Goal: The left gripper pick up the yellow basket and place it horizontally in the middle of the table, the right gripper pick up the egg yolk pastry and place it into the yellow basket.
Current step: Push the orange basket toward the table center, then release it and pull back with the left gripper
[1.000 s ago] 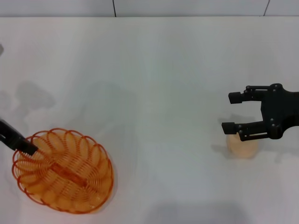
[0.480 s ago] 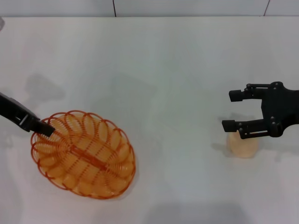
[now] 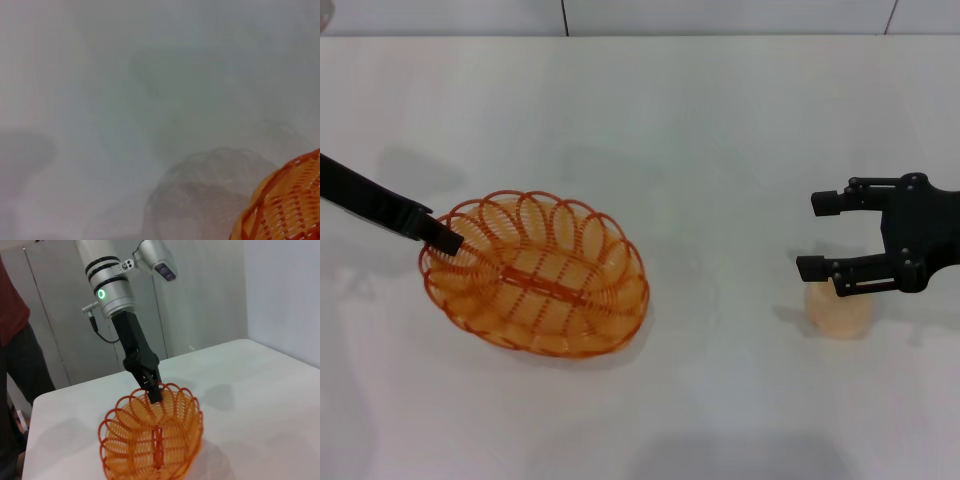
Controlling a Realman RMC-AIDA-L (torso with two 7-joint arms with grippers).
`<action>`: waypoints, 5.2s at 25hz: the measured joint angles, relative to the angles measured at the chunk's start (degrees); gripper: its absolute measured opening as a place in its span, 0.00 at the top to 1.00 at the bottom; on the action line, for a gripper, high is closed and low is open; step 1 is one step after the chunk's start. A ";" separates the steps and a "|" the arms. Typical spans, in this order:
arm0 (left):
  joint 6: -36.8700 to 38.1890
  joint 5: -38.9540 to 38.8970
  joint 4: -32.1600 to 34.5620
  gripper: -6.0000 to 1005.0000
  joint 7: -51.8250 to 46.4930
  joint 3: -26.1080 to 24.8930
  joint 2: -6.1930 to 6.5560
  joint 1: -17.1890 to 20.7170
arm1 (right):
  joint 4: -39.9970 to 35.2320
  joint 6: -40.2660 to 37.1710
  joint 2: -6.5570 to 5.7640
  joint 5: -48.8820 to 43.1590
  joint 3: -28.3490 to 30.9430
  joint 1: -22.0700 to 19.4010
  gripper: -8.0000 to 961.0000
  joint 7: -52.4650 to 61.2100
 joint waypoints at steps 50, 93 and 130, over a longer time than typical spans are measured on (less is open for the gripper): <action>-15.72 -1.94 -10.21 0.91 -12.78 1.87 -6.22 -5.69 | -1.62 -2.49 -0.18 0.70 0.96 0.13 0.17 -0.03; -19.03 0.49 -17.04 0.85 -14.72 2.06 -5.62 -7.43 | -1.75 -3.76 -0.09 0.70 0.96 0.50 0.17 0.02; -18.80 -0.46 -16.43 0.57 -14.39 1.64 -5.60 -7.03 | -1.76 -3.64 -0.09 0.70 0.96 0.84 0.17 0.22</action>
